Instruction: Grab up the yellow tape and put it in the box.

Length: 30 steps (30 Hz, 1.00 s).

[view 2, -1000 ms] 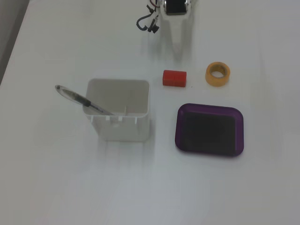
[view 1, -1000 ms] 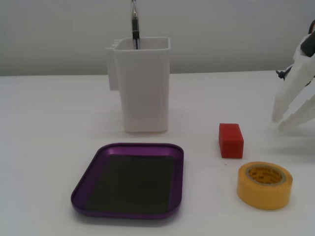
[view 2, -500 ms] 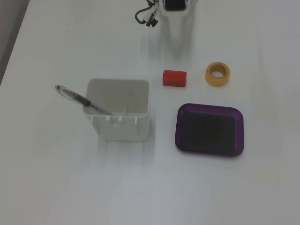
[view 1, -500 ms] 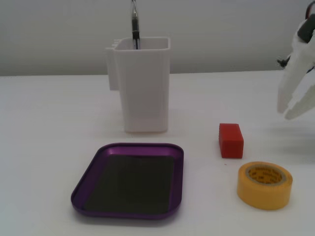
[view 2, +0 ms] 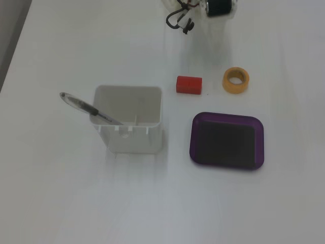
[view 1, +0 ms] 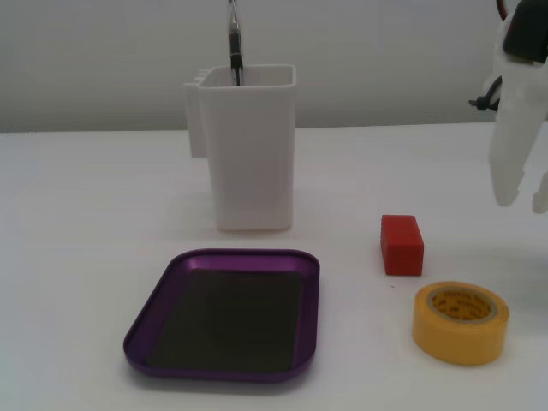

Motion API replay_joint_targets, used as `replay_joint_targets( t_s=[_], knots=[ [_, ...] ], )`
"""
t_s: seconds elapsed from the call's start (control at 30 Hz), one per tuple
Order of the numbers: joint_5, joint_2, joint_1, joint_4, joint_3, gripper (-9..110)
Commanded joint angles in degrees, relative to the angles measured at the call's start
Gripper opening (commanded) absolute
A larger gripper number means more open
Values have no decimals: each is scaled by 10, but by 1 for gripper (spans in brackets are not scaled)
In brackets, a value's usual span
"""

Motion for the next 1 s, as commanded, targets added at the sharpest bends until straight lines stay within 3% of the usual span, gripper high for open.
replay_joint_targets(
  t_s=[0.0, 0.23, 0.47, 0.63, 0.97],
  knots=[
    [-4, -15, -6, 9, -32, 8],
    [-7, 7, -9, -29, 19, -1],
    [-40, 233, -8, -162, 196, -1],
    [-67, 351, -5, -190, 298, 0],
    [-68, 367, -4, -200, 318, 0]
  ],
)
